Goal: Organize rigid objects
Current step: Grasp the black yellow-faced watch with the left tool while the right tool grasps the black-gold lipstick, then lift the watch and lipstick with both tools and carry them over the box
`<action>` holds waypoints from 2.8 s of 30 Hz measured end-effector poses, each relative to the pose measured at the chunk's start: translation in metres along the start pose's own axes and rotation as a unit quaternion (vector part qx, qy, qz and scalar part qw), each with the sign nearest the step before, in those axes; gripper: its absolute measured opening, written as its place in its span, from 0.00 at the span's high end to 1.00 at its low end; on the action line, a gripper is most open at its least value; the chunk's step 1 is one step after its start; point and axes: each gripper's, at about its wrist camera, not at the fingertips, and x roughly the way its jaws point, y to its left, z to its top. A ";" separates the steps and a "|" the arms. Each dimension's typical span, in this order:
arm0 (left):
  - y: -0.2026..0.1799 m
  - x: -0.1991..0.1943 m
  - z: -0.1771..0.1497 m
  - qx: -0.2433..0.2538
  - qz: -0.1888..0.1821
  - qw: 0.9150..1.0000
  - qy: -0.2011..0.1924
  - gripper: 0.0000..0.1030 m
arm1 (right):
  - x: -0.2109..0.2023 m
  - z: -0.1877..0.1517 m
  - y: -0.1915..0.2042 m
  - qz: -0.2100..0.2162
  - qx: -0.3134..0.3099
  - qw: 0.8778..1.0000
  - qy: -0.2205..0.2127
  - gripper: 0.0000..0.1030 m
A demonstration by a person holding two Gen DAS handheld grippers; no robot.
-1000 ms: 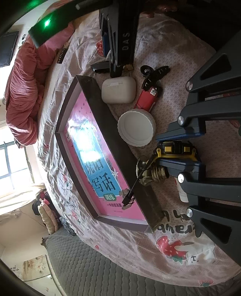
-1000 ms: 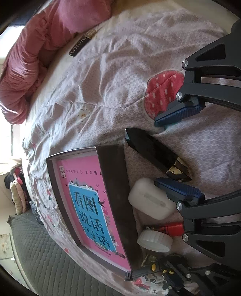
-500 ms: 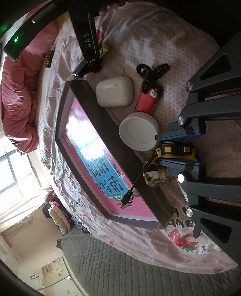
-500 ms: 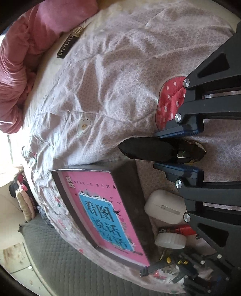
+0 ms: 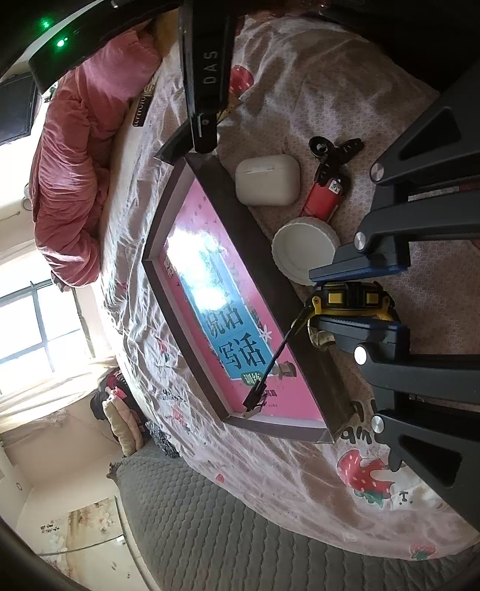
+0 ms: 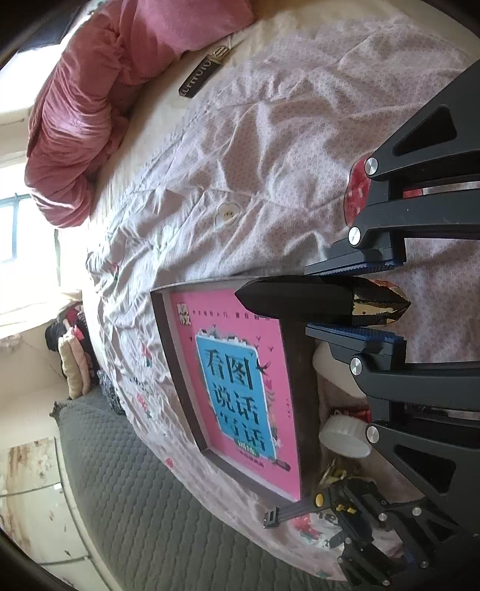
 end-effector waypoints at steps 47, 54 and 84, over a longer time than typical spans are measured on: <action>0.099 -0.016 0.021 -0.218 -0.067 0.969 -0.095 0.83 | -0.005 0.022 0.016 0.065 -0.013 0.996 -0.061 0.77; 0.102 -0.007 0.029 -0.227 -0.064 0.967 -0.096 0.83 | 0.002 0.030 0.022 0.066 -0.027 0.995 -0.072 0.77; 0.089 0.066 0.053 -0.176 -0.041 0.982 -0.058 0.83 | 0.053 0.057 0.021 0.056 -0.034 0.996 -0.063 0.77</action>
